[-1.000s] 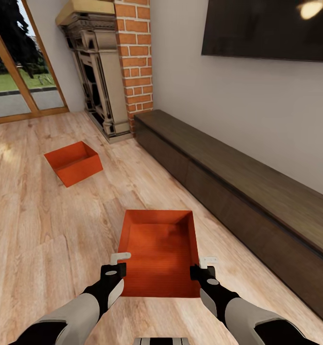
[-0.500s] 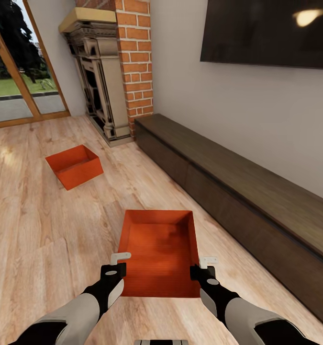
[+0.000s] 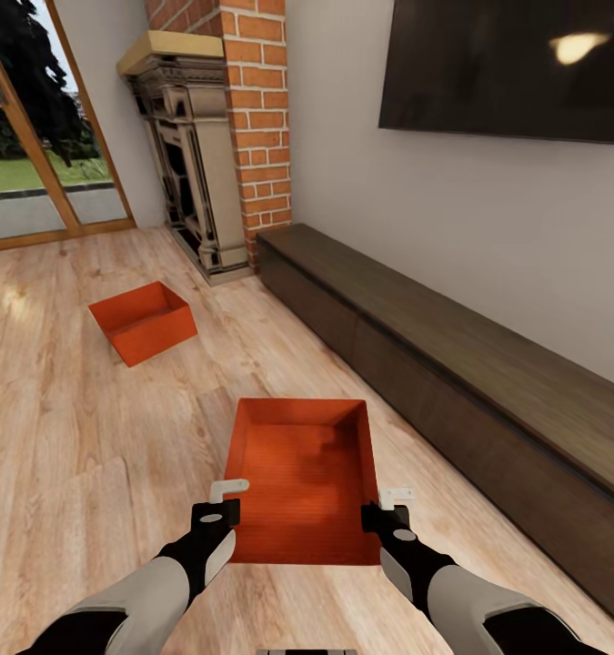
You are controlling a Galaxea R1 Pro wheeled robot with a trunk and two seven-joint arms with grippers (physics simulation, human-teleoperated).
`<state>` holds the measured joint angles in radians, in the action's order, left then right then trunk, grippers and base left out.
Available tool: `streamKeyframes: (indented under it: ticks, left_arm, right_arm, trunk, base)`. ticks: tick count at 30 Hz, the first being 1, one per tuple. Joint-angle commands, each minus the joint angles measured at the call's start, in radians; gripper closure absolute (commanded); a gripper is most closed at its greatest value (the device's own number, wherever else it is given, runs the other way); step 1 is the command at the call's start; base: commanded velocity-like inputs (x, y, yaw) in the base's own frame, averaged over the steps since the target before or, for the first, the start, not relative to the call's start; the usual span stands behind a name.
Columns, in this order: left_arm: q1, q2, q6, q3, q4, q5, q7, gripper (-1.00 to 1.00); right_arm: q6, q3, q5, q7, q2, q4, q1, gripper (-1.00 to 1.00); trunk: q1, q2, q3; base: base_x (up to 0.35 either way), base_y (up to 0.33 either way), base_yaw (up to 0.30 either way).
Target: Move the two storage containers from the living room to the garage. In the garage, place one container on the floor and stack the other container on top of it (either order is fine).
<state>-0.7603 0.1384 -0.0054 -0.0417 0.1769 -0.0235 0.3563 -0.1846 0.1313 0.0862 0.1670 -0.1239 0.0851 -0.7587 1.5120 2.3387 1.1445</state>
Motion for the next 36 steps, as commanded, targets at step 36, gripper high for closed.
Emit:
streamKeyframes:
  ticks: [36]
  left_arm:
    - [-0.001, -0.001, 0.0, -0.02, 0.003, -0.019, 0.006, 1.0]
  right_arm:
    - [-0.006, -0.027, 0.017, 0.032, 0.01, -0.002, -0.001, 1.0]
  trunk:
    - [0.0, 0.0, -0.052]
  base:
    - [0.0, 0.0, 0.0]
